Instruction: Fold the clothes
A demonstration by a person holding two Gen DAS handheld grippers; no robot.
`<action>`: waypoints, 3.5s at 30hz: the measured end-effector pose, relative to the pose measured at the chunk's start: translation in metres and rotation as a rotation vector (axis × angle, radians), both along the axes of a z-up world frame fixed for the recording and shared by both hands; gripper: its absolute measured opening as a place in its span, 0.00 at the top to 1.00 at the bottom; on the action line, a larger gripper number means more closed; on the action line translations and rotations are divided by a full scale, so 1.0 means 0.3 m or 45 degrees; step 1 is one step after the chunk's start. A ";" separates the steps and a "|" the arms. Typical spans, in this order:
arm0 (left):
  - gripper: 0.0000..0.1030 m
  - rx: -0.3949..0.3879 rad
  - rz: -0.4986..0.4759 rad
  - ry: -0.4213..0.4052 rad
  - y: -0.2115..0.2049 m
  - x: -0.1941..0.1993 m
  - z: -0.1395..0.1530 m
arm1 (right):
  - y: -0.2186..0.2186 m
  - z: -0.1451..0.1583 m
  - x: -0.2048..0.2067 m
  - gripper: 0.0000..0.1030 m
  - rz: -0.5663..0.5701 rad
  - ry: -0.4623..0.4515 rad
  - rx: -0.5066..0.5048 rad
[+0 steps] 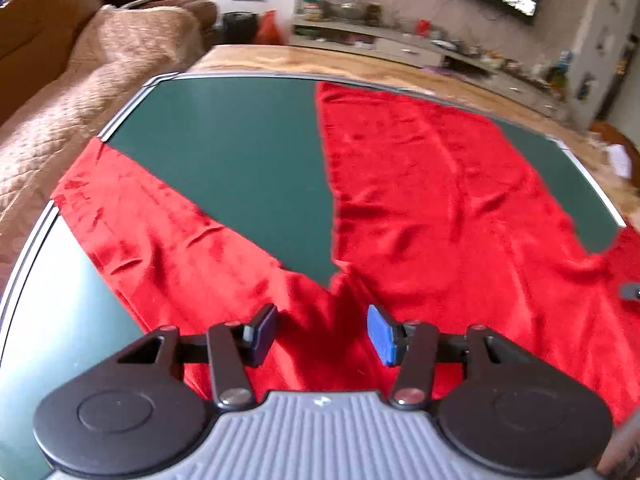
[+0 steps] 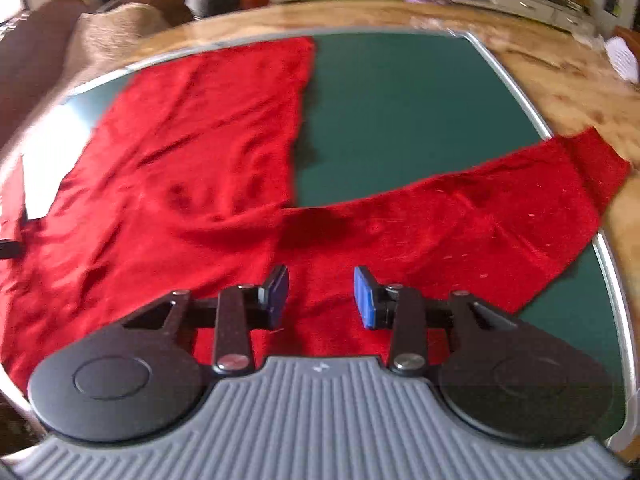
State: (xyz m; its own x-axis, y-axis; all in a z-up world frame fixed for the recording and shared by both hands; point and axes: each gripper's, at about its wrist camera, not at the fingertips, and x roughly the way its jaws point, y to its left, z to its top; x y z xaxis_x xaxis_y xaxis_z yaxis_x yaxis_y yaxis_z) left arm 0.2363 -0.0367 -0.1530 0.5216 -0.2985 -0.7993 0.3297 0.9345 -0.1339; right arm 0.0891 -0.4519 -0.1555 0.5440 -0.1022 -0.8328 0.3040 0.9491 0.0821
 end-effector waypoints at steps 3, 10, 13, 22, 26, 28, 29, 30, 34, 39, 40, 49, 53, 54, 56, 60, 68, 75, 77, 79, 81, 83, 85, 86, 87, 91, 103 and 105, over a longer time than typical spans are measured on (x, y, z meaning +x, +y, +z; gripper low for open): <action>0.46 0.057 -0.016 -0.029 0.007 -0.010 -0.012 | -0.027 -0.040 -0.001 0.59 0.001 0.054 -0.070; 0.44 0.151 -0.054 -0.063 0.007 -0.037 -0.011 | -0.033 -0.047 -0.083 0.51 -0.026 0.082 -0.102; 0.44 0.125 -0.054 -0.025 -0.001 -0.043 0.004 | -0.024 -0.029 -0.090 0.51 -0.011 0.099 -0.090; 0.42 0.028 -0.263 -0.004 -0.142 -0.172 0.042 | 0.179 0.023 -0.131 0.51 0.277 0.136 -0.109; 0.41 0.081 -0.340 0.047 -0.187 -0.237 0.006 | 0.233 -0.009 -0.189 0.52 0.279 0.149 -0.104; 0.39 0.128 -0.367 0.039 -0.191 -0.265 -0.008 | 0.257 -0.017 -0.212 0.52 0.279 0.148 -0.098; 0.38 0.148 -0.385 0.031 -0.190 -0.277 -0.012 | 0.266 -0.016 -0.219 0.52 0.276 0.152 -0.101; 0.38 0.164 -0.407 0.031 -0.190 -0.289 -0.013 | 0.276 -0.014 -0.226 0.52 0.273 0.157 -0.104; 0.36 0.176 -0.442 0.067 -0.175 -0.299 0.003 | 0.279 -0.004 -0.217 0.51 0.265 0.210 -0.070; 0.36 0.099 -0.451 0.057 -0.192 -0.205 0.099 | 0.232 0.105 -0.109 0.51 0.290 0.168 -0.116; 0.36 0.088 -0.453 0.038 -0.213 -0.163 0.122 | 0.206 0.147 -0.057 0.51 0.286 0.126 -0.125; 0.35 0.062 -0.255 -0.001 -0.443 0.482 0.160 | -0.059 0.183 0.754 0.51 0.110 -0.028 -0.091; 0.36 0.083 -0.138 0.030 -0.477 0.752 0.101 | -0.189 0.104 1.000 0.51 -0.006 0.007 0.009; 0.36 0.077 -0.116 0.044 -0.480 0.801 0.085 | -0.212 0.085 1.047 0.51 -0.017 0.019 0.013; 0.36 0.066 -0.079 0.068 -0.485 0.886 0.053 | -0.239 0.044 1.104 0.51 -0.003 0.064 0.042; 0.37 0.052 -0.074 0.094 -0.499 0.968 0.003 | -0.256 -0.026 1.152 0.51 0.003 0.090 0.047; 0.42 0.028 -0.042 0.130 -0.528 1.042 -0.030 | -0.221 -0.044 1.217 0.91 0.075 0.081 0.044; 0.95 0.093 -0.007 0.103 -0.538 1.078 -0.032 | -0.186 -0.039 1.252 0.93 0.099 0.078 -0.042; 0.95 0.086 -0.008 0.099 -0.535 1.090 -0.033 | -0.178 -0.040 1.266 0.94 0.104 0.061 -0.081; 0.95 0.098 -0.011 0.083 -0.540 1.095 -0.034 | -0.169 -0.040 1.278 0.94 0.108 0.036 -0.124; 0.95 0.134 -0.024 0.053 -0.555 1.088 -0.037 | -0.156 -0.044 1.286 0.94 0.127 0.013 -0.164; 0.95 0.174 -0.044 0.023 -0.569 1.079 -0.038 | -0.145 -0.060 1.293 0.94 0.154 0.014 -0.192; 0.94 0.203 -0.052 0.006 -0.581 1.071 -0.038 | -0.131 -0.064 1.290 0.93 0.187 -0.009 -0.237; 0.94 0.212 -0.052 0.002 -0.585 1.069 -0.037 | -0.130 -0.066 1.287 0.92 0.192 -0.016 -0.248; 0.94 0.213 -0.048 0.002 -0.586 1.066 -0.034 | -0.128 -0.068 1.285 0.90 0.196 -0.024 -0.258; 0.81 0.171 -0.078 0.025 -0.573 1.026 -0.007 | -0.159 -0.030 1.229 0.68 0.166 -0.075 -0.199; 0.57 -0.008 -0.406 0.116 -0.354 0.126 0.091 | 0.200 0.103 0.323 0.68 0.535 -0.026 0.102; 0.57 -0.002 -0.428 0.130 -0.325 -0.021 0.075 | 0.277 0.082 0.170 0.68 0.560 -0.004 0.133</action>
State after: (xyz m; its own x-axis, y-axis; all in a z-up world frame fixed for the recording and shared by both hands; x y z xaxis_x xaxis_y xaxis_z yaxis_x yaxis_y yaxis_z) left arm 0.2300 -0.1343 -0.1307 0.3111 -0.4411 -0.8418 0.6037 0.7758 -0.1834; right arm 0.1403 -0.3689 -0.1308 0.5193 0.2235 -0.8249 -0.1269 0.9747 0.1842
